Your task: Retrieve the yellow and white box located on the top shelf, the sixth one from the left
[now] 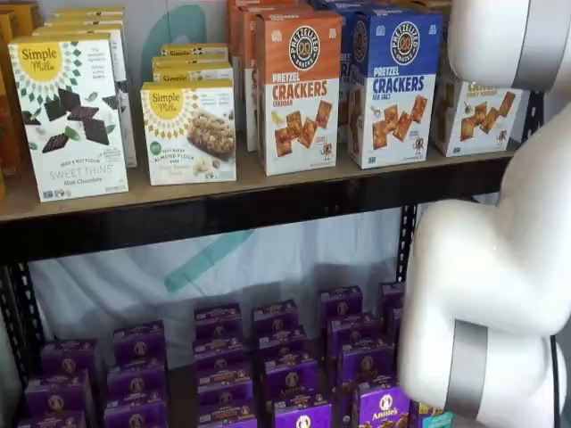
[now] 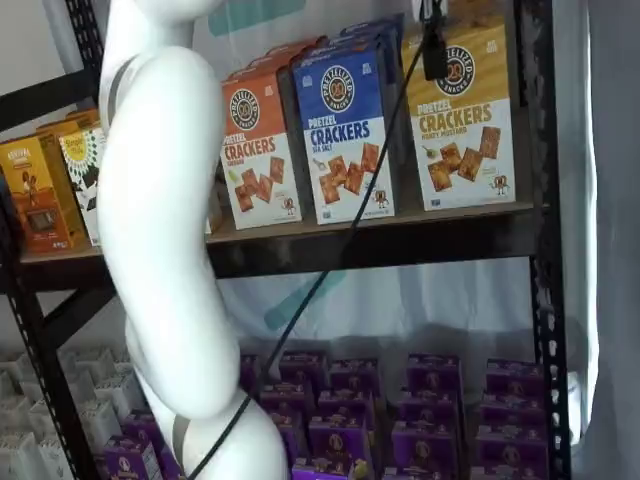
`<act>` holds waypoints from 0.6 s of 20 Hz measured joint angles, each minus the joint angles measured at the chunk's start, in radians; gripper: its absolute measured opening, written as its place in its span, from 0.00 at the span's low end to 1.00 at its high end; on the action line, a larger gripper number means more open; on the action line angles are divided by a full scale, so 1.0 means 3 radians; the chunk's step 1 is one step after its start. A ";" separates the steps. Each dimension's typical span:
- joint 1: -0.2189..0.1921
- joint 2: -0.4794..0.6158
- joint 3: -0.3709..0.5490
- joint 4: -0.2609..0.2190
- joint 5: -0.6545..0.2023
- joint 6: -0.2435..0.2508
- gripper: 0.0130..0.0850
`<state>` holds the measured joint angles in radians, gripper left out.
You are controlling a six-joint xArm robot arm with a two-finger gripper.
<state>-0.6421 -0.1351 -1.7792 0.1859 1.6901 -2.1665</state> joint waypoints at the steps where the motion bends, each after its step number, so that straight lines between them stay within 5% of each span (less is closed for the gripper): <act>1: -0.0009 0.0001 -0.0005 0.0011 0.0003 -0.0005 0.72; 2: -0.0013 0.0004 -0.0010 0.0014 0.0008 -0.0008 0.67; 12: -0.0079 0.0036 -0.0142 0.0086 0.0161 -0.0022 0.67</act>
<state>-0.6657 -0.1243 -1.8220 0.2118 1.7384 -2.1730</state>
